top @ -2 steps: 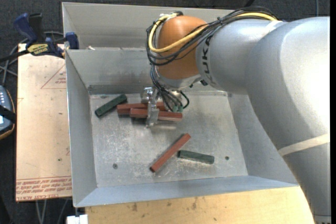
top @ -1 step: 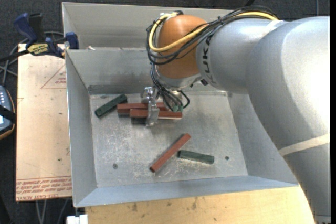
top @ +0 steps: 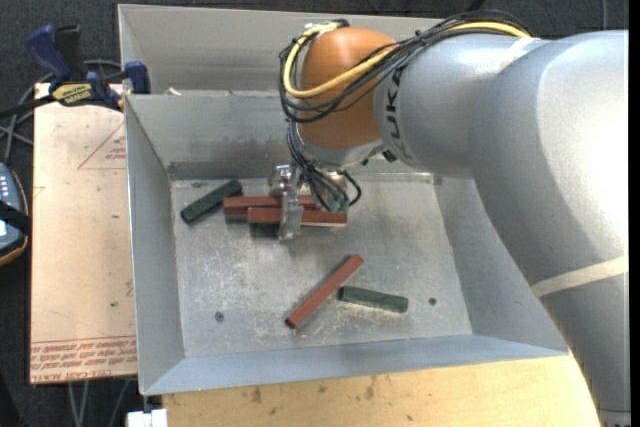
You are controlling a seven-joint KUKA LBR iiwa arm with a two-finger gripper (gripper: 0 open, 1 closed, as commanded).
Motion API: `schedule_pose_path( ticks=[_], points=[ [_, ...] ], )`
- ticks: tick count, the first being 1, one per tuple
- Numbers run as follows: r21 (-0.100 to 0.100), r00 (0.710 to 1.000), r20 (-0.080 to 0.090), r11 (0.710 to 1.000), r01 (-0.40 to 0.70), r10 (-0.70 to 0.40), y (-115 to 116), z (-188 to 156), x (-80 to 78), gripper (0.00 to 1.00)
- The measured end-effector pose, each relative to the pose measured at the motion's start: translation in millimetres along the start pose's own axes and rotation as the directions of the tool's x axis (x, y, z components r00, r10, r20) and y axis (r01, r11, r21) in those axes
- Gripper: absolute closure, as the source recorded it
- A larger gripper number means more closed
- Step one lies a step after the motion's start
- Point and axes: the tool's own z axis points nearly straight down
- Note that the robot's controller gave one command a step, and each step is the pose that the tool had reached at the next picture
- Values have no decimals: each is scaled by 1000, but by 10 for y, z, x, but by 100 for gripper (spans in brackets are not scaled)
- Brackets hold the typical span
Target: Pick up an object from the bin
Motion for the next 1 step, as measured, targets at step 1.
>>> schedule_pose_path(
  ticks=[1],
  points=[
    [0,1000,0,1000,0,0,0,-1,-1,100]
  ],
)
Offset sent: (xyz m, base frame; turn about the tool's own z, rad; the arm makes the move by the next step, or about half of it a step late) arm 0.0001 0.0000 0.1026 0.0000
